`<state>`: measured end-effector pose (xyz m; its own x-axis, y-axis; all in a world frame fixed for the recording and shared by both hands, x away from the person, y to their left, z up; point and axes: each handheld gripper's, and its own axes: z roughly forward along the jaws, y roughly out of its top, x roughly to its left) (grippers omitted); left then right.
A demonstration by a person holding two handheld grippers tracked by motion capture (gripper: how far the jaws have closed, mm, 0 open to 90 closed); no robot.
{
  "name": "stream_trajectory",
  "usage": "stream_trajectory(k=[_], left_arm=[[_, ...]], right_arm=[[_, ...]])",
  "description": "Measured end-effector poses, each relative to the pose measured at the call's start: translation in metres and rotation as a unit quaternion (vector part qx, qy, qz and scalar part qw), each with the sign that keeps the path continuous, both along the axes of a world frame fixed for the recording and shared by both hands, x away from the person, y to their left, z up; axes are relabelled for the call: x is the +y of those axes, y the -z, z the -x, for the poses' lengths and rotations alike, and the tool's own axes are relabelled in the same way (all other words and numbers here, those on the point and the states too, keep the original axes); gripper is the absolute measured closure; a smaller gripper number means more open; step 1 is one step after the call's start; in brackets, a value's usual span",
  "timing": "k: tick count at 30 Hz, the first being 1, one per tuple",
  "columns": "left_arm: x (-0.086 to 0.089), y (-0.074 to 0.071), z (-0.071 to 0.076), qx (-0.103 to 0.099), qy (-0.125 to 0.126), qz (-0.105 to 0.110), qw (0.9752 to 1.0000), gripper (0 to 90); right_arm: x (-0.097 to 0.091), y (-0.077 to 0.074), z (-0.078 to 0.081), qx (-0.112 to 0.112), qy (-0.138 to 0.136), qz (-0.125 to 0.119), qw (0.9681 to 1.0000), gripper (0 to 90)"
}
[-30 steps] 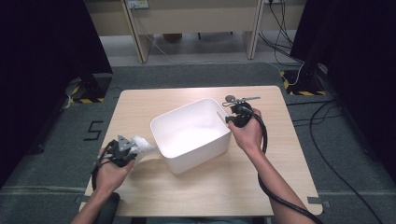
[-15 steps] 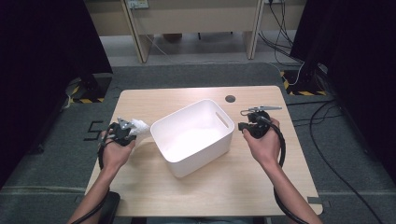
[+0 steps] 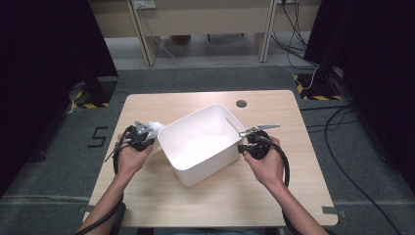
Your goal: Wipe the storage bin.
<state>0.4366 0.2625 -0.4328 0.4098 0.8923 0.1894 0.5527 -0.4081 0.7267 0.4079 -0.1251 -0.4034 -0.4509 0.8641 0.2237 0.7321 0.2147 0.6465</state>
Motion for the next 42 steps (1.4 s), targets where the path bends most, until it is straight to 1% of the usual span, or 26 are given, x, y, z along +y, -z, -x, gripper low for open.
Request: stream_trajectory(k=[4,6,8,10,11,12,13,14,16,18,20,21,22,23,25,26,27,31,33,35,37,39,41,42], left_arm=[[-0.002,0.0,0.001,-0.004,0.018,-0.003,0.9998,78.9],[-0.003,-0.001,0.002,-0.007,0.024,0.003,0.9997,78.9],[-0.004,-0.002,0.002,-0.013,0.032,0.001,0.9994,78.9],[-0.008,-0.003,0.003,-0.013,0.042,0.002,0.999,78.9],[-0.009,-0.003,0.003,-0.015,0.045,0.003,0.9989,78.9],[-0.011,-0.004,0.003,-0.018,0.045,-0.006,0.9988,78.9],[-0.011,-0.004,0.002,-0.016,0.046,-0.002,0.9988,78.9],[-0.012,-0.004,0.001,-0.018,0.049,0.0,0.9986,78.9],[-0.014,-0.005,0.001,-0.022,0.049,-0.006,0.9986,78.9],[-0.019,-0.006,0.002,-0.022,0.056,-0.01,0.9981,79.0],[-0.023,-0.006,0.004,-0.022,0.065,-0.007,0.9976,79.0],[-0.025,-0.005,0.005,-0.022,0.067,-0.004,0.9975,78.9],[-0.029,-0.005,0.007,-0.023,0.074,0.0,0.997,79.0],[-0.031,-0.005,0.008,-0.028,0.085,-0.007,0.9959,79.0],[-0.038,-0.004,0.012,-0.031,0.094,-0.004,0.9951,79.0],[-0.043,-0.004,0.015,-0.024,0.094,-0.001,0.9952,79.0],[-0.046,-0.004,0.016,-0.025,0.098,-0.005,0.9948,79.0],[-0.056,-0.003,0.019,-0.025,0.109,-0.004,0.9938,78.9],[-0.058,-0.004,0.019,-0.022,0.111,-0.002,0.9936,78.9],[-0.059,-0.004,0.02,-0.022,0.11,-0.009,0.9936,78.9],[-0.059,-0.005,0.022,-0.021,0.109,-0.014,0.9937,78.9],[-0.057,-0.007,0.026,-0.022,0.106,-0.019,0.9939,78.9],[-0.056,-0.009,0.033,-0.022,0.106,-0.019,0.9939,78.8],[-0.055,-0.01,0.037,-0.023,0.108,-0.02,0.9937,78.8]], right_arm=[[0.0,0.001,-0.006,0.001,0.005,-0.006,1.0,89.3],[0.001,0.001,-0.012,-0.001,0.009,-0.007,0.9999,89.3],[0.002,0.001,-0.022,-0.001,0.016,-0.009,0.9998,89.3],[0.006,0.001,-0.032,-0.004,0.024,-0.01,0.9996,89.3],[0.009,0.001,-0.039,-0.009,0.026,-0.008,0.9996,89.1],[0.011,0.0,-0.043,-0.014,0.026,-0.006,0.9995,89.0],[0.014,0.0,-0.049,-0.019,0.028,-0.001,0.9994,88.6],[0.015,0.0,-0.053,-0.021,0.03,0.001,0.9993,88.6],[0.019,-0.001,-0.06,-0.022,0.033,-0.004,0.9992,88.2],[0.021,-0.001,-0.063,-0.026,0.035,-0.004,0.999,88.3],[0.023,-0.002,-0.064,-0.03,0.036,-0.006,0.9989,88.3],[0.024,-0.004,-0.064,-0.03,0.038,-0.012,0.9988,88.2],[0.024,-0.004,-0.063,-0.032,0.038,-0.013,0.9987,88.1],[0.025,-0.005,-0.063,-0.034,0.037,-0.013,0.9987,88.0],[0.024,-0.006,-0.062,-0.037,0.04,-0.015,0.9984,88.0],[0.024,-0.006,-0.062,-0.039,0.042,-0.014,0.9983,88.0],[0.024,-0.006,-0.061,-0.039,0.043,-0.013,0.9982,88.1],[0.019,-0.005,-0.061,-0.037,0.047,-0.012,0.9981,87.3],[0.015,-0.006,-0.061,-0.033,0.051,-0.017,0.998,85.0],[0.01,-0.008,-0.06,-0.035,0.052,-0.022,0.9978,83.4],[0.005,-0.012,-0.057,-0.039,0.062,-0.024,0.997,83.1],[0.001,-0.017,-0.054,-0.043,0.07,-0.035,0.996,82.0],[-0.002,-0.021,-0.051,-0.053,0.072,-0.043,0.9951,80.7],[-0.003,-0.023,-0.049,-0.054,0.074,-0.047,0.9947,80.1]])
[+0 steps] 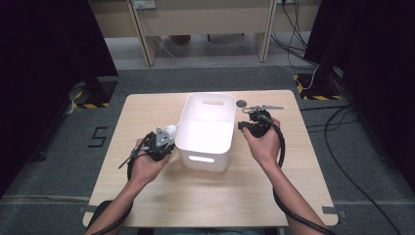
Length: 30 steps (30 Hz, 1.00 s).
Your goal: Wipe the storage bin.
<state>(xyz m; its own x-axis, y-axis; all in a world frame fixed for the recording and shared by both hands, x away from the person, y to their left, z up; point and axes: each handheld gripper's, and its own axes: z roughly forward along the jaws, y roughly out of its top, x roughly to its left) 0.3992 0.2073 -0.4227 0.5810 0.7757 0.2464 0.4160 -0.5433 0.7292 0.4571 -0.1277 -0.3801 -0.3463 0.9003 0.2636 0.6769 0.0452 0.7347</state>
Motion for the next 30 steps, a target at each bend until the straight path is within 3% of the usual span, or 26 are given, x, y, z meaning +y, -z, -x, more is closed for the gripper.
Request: stream_trajectory(k=[7,11,21,27,30], left_arm=[[-0.002,-0.004,0.02,-0.001,0.014,-0.004,0.9999,78.8],[-0.008,-0.003,0.028,0.001,0.028,-0.002,0.9996,78.8],[-0.017,-0.002,0.029,0.005,0.048,0.002,0.9988,78.7],[-0.023,-0.002,0.027,0.004,0.044,0.005,0.999,78.6],[-0.024,-0.002,0.023,0.004,0.043,0.005,0.9991,78.7]], right_arm=[[0.005,-0.008,0.007,-0.01,-0.006,-0.012,0.9999,74.7],[0.011,-0.005,0.006,-0.002,-0.009,-0.014,0.9999,71.8],[0.015,0.0,0.007,0.012,-0.01,0.001,0.9999,69.8],[0.021,0.001,0.013,0.013,-0.003,0.034,0.9993,73.9],[0.024,0.006,0.01,0.017,0.003,0.034,0.9993,74.4]])
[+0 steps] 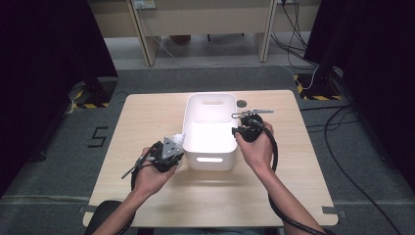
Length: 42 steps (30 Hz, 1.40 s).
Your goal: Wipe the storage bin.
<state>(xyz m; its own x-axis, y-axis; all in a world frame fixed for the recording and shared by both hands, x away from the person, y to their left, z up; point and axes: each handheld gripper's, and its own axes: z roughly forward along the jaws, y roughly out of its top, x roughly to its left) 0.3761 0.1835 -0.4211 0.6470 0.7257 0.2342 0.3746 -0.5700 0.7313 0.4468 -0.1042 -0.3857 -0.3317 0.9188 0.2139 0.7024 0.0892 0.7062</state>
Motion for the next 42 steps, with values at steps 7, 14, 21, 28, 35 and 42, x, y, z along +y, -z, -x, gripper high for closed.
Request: stream_trajectory(k=[7,14,21,28,35,42], left_arm=[[-0.001,0.001,-0.014,0.0,-0.011,-0.004,0.9999,78.7],[0.001,0.0,-0.022,-0.001,-0.016,-0.009,0.9998,78.6],[0.003,-0.002,0.0,-0.003,-0.001,-0.007,1.0,78.6],[-0.005,0.002,0.019,0.003,0.027,-0.01,0.9996,78.6],[-0.012,0.005,0.014,0.01,0.032,-0.012,0.9994,78.7],[-0.011,0.006,0.005,0.011,0.024,-0.013,0.9996,78.8]], right_arm=[[0.004,0.0,-0.011,0.0,0.01,0.0,1.0,75.1],[0.011,0.001,-0.02,-0.006,0.011,0.003,0.9999,72.4],[0.002,-0.005,-0.007,-0.013,0.002,-0.009,0.9999,72.0],[-0.002,-0.001,0.002,-0.011,-0.004,-0.011,0.9999,75.6],[0.002,0.0,0.001,-0.009,-0.005,-0.005,0.9999,77.4],[0.005,0.001,-0.002,-0.014,0.0,-0.005,0.9999,77.3]])
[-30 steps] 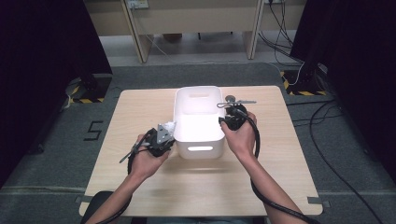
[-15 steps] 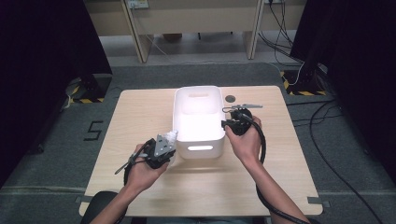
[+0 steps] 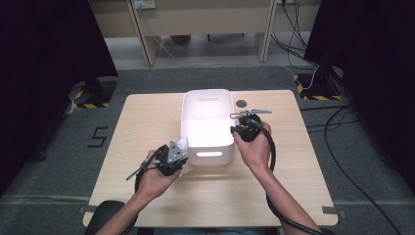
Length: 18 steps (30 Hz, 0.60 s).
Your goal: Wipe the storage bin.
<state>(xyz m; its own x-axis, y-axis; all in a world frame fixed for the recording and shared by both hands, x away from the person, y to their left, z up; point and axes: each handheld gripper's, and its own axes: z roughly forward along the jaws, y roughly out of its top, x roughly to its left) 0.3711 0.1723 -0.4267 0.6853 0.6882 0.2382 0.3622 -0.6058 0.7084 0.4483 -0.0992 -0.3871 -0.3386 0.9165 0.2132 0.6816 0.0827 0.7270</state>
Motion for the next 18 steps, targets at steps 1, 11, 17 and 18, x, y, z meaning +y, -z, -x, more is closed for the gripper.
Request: stream_trajectory(k=[1,11,17,18], left_arm=[[0.0003,0.0,-0.0015,0.0,-0.002,0.001,1.0,78.8],[-0.005,0.0037,0.002,0.015,0.009,0.0,0.9999,78.8],[-0.0052,0.0047,-0.0013,0.019,0.007,-0.003,0.9998,78.9],[-0.0049,0.0051,-0.002,0.02,0.007,-0.004,0.9998,78.9]], right_arm=[[0.0007,0.0001,-0.0013,-0.001,0.0,0.0,1.0,77.0],[0.0015,0.0013,-0.0018,-0.002,-0.001,0.0,1.0,75.8],[0.0009,0.0013,-0.0009,-0.001,-0.004,-0.001,1.0,75.8],[0.001,0.0013,-0.001,-0.002,-0.005,0.0,1.0,75.9]])
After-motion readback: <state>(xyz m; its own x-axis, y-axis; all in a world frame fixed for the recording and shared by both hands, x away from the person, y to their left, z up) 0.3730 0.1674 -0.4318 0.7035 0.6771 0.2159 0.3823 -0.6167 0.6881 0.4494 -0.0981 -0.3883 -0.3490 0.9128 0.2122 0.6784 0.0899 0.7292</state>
